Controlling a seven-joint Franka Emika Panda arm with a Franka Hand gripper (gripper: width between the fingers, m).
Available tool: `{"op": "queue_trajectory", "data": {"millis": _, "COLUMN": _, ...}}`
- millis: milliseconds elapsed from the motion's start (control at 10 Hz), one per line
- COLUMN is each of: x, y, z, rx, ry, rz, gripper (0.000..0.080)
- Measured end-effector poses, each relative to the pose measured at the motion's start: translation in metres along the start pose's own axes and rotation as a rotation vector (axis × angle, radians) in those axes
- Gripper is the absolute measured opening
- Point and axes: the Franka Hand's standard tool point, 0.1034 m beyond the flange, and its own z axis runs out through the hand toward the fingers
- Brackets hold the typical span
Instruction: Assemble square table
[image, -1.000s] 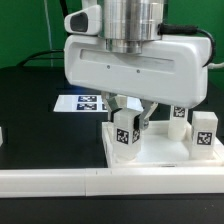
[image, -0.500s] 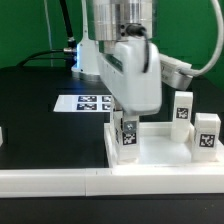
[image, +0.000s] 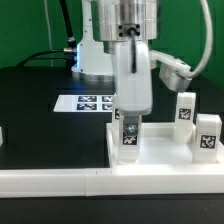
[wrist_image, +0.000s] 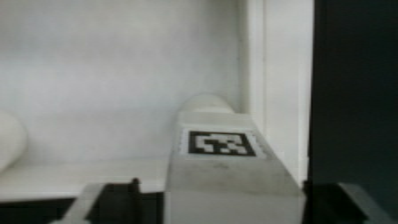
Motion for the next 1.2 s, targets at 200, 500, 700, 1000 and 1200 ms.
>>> {"op": "queue_trajectory", "data": {"millis": 200, "x": -0.009, "y": 0.0, "z": -0.004, "rx": -0.095, "ry": 0.009, "rz": -0.359, "gripper": 0.0628}}
{"op": "queue_trajectory", "data": {"millis": 500, "x": -0.007, "y": -0.002, "z": -0.004, "rx": -0.085, "ry": 0.009, "rz": -0.543, "gripper": 0.0648}}
{"op": "queue_trajectory", "data": {"millis": 700, "x": 0.003, "y": -0.005, "z": -0.001, "rx": -0.048, "ry": 0.04, "rz": -0.813, "gripper": 0.0649}}
{"op": "queue_trajectory", "data": {"millis": 1000, "x": 0.0, "y": 0.0, "z": 0.009, "rx": -0.035, "ry": 0.084, "rz": -1.133, "gripper": 0.0649}}
{"op": "queue_trajectory", "data": {"millis": 1200, "x": 0.002, "y": 0.0, "z": 0.009, "rx": -0.038, "ry": 0.086, "rz": -1.158, "gripper": 0.0649}}
